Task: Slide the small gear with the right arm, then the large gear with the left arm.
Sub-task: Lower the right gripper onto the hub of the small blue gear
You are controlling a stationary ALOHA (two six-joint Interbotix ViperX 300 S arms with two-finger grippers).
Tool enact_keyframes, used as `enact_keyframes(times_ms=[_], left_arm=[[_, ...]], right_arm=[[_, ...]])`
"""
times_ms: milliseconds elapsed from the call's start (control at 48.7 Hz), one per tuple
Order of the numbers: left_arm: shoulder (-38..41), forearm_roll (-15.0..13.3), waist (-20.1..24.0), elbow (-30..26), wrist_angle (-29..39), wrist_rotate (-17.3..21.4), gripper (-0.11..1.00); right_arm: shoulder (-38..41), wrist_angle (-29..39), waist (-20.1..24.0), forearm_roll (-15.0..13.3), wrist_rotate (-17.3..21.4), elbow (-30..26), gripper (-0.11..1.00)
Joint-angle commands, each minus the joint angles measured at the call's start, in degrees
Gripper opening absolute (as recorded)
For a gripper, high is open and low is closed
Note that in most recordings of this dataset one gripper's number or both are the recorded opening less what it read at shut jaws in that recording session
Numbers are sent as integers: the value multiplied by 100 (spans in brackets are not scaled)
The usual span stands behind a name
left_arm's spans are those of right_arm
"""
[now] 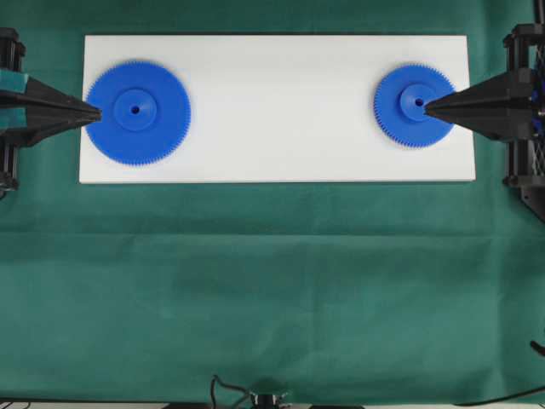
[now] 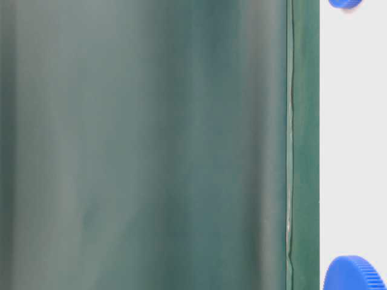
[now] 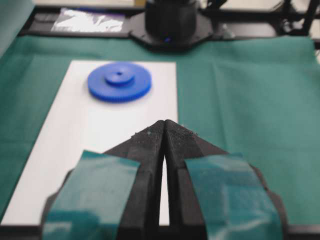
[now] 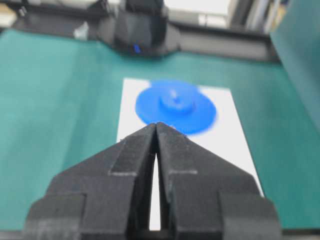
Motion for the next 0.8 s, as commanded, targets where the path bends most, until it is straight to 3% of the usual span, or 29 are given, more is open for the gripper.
enact_keyframes(times_ms=[0, 267, 780], left_arm=[[53, -18, 185, -105, 176, -26, 0], [62, -44, 615, -97, 1055, -70, 0], [70, -44, 659, -70, 1362, -132, 0]], right_arm=[[18, 396, -308, 88, 79, -141, 53], [158, 1600, -1222, 88, 615, -53, 53], [809, 1714, -1336, 79, 809, 272, 53]])
